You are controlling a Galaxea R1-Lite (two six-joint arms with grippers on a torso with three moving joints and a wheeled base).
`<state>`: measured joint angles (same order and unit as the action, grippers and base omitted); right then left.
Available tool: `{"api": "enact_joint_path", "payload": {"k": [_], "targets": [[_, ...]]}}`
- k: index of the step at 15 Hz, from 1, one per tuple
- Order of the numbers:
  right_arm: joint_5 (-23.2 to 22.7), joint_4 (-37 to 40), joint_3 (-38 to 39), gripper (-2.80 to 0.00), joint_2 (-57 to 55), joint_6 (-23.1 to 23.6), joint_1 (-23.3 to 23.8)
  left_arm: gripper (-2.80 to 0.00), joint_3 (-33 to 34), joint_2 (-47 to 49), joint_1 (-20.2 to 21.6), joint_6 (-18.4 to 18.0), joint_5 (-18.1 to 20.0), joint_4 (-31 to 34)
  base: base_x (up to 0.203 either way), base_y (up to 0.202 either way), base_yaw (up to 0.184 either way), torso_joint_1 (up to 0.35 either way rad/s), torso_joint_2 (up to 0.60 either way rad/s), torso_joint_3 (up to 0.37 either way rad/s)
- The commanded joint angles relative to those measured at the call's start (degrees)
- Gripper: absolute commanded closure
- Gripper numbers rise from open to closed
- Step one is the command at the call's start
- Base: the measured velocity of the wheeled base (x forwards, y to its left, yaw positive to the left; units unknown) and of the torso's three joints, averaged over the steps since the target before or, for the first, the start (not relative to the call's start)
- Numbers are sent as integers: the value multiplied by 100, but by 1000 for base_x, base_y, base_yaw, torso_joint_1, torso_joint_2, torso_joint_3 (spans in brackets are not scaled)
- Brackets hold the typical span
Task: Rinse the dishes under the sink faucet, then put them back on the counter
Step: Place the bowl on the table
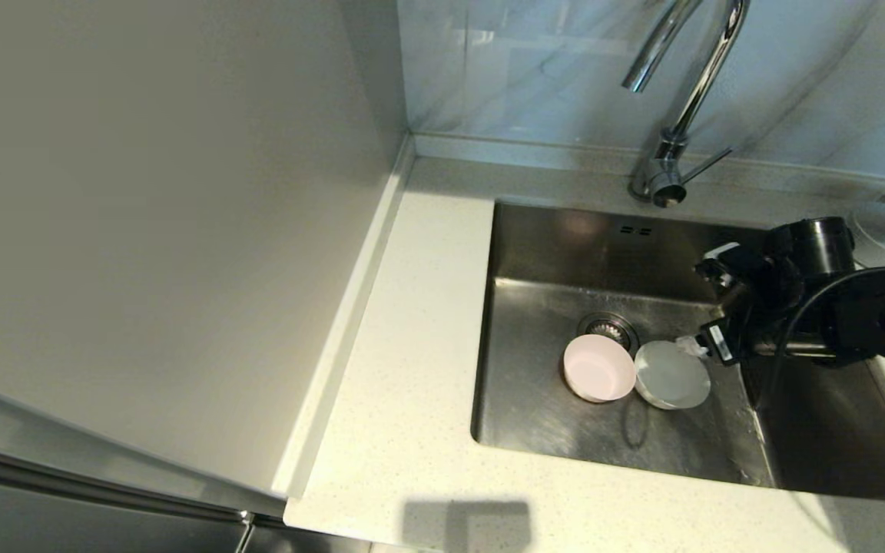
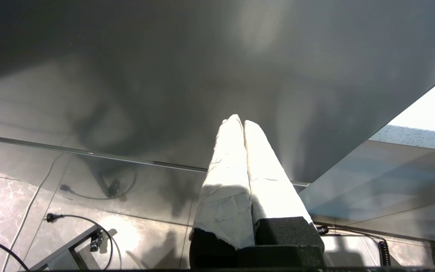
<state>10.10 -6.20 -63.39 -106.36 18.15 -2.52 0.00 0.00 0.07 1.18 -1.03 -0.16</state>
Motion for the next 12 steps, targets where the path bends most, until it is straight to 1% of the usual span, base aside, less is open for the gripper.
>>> {"api": "enact_joint_path", "payload": {"k": [1, 3, 6, 8, 12], "targets": [[111, -742, -4, -280, -735, 149, 86, 0, 0, -18, 1, -3, 6, -2, 0, 0, 0, 0, 0, 0], [158, -1105, -8, -280, -1137, 522, 336, 0, 0, -18, 1, 5, -2, -2, 0, 0, 0, 0, 0, 0], [160, -1197, -119, -280, -1569, 874, 673, 0, 0, -18, 1, 5, -2, -2, 0, 0, 0, 0, 0, 0], [159, -1199, -259, -280, -1757, 981, 781, 0, 0, -18, 1, 5, -2, -2, 0, 0, 0, 0, 0, 0], [150, -1199, -584, -280, -2123, 989, 832, 0, 0, -18, 1, 5, -2, -2, 0, 0, 0, 0, 0, 0]]}}
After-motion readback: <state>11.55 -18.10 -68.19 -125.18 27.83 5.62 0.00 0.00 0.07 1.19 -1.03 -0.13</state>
